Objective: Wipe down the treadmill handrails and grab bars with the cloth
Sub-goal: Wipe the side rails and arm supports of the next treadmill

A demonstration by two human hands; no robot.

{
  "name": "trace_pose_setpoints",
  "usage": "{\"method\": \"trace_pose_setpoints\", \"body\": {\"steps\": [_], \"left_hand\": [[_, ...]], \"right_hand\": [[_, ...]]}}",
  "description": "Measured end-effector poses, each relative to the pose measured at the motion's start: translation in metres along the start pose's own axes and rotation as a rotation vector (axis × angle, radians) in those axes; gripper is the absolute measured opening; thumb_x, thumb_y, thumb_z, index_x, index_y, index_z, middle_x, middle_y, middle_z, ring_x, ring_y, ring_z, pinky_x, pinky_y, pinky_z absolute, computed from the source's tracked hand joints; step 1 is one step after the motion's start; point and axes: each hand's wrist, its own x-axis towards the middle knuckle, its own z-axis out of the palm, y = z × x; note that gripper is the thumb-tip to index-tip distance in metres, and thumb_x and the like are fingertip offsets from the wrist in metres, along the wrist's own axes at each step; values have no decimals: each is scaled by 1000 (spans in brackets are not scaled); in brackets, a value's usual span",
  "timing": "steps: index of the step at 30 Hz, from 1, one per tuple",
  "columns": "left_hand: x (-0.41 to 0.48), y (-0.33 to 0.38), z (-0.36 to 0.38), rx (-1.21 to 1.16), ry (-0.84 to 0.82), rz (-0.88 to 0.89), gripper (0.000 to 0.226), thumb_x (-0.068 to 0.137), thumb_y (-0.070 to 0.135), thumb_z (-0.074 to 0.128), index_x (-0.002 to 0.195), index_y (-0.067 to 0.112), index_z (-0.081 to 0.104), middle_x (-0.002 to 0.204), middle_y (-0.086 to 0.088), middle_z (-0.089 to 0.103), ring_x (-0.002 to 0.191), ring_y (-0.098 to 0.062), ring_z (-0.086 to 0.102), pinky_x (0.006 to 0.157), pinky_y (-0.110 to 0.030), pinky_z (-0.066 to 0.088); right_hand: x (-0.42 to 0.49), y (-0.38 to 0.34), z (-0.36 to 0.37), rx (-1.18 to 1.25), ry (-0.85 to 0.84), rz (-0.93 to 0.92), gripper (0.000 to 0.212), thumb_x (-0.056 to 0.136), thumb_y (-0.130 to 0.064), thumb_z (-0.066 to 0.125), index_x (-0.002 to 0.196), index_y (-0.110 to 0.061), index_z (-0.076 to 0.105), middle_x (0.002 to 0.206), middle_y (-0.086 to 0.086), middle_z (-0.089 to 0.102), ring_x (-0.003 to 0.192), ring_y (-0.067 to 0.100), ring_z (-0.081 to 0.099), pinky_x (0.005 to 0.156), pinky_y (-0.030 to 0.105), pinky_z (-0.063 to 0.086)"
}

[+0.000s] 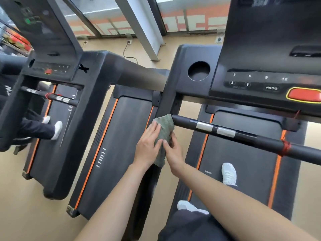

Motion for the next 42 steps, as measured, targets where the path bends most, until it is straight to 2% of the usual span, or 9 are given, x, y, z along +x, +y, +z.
{"method": "trace_pose_setpoints", "body": {"steps": [3,9,15,21,24,28,32,36,42], "left_hand": [[20,1,-4,31,-52,76,63,100,22,64,157,18,38,167,5,26,154,-10,21,119,-30,29],[36,2,-3,16,-70,63,69,98,25,66,159,26,33,168,12,20,155,-10,16,119,-31,26],[12,-3,-3,-80,-53,13,71,97,32,67,158,36,32,167,21,17,145,-8,37,109,-30,39],[-39,-18,-4,-92,-67,-43,79,94,36,70,159,43,25,167,24,13,142,-9,43,108,-38,45],[-69,-30,-1,-124,-76,-81,83,92,37,72,159,45,23,166,26,13,142,-8,42,111,-35,43],[-111,-45,0,-137,-73,-97,86,90,35,74,158,46,23,166,27,14,139,-6,44,108,-31,43],[-159,-65,3,-169,-65,-111,84,91,35,73,157,50,23,164,32,12,137,-8,48,108,-31,44],[-212,-91,6,-221,-57,-136,83,92,39,70,154,58,19,162,37,11,142,-10,45,111,-35,44],[-280,-120,12,-309,-13,-157,79,90,43,71,151,62,24,158,39,17,142,-7,44,111,-37,45]], "right_hand": [[16,-12,-7,105,25,17,51,99,-19,61,145,-36,47,133,-21,60,123,-1,56,104,27,49],[41,-20,-24,173,-39,54,57,86,-42,75,137,-30,54,132,-10,65,122,12,61,105,45,50],[28,-4,-11,186,73,105,72,87,-43,75,144,-18,39,143,-2,52,124,17,58,100,44,53],[0,21,0,183,37,105,46,94,-36,69,132,-17,51,130,0,64,115,18,65,94,38,57],[-19,28,3,108,-27,93,39,96,-36,66,131,-20,56,126,-1,68,112,16,68,85,31,58],[-53,45,6,-62,-131,90,43,97,-36,65,135,-19,57,124,-3,71,114,16,68,97,35,55],[-93,66,22,-258,-240,97,49,103,-42,50,146,-21,40,132,-9,61,113,-2,62,88,14,51],[-120,103,38,-434,-272,83,96,86,-71,51,158,-22,13,155,-6,39,138,6,43,116,31,37],[-162,136,47,-461,-273,133,76,90,-59,60,149,-18,36,136,-5,61,118,10,63,102,33,52]]}}
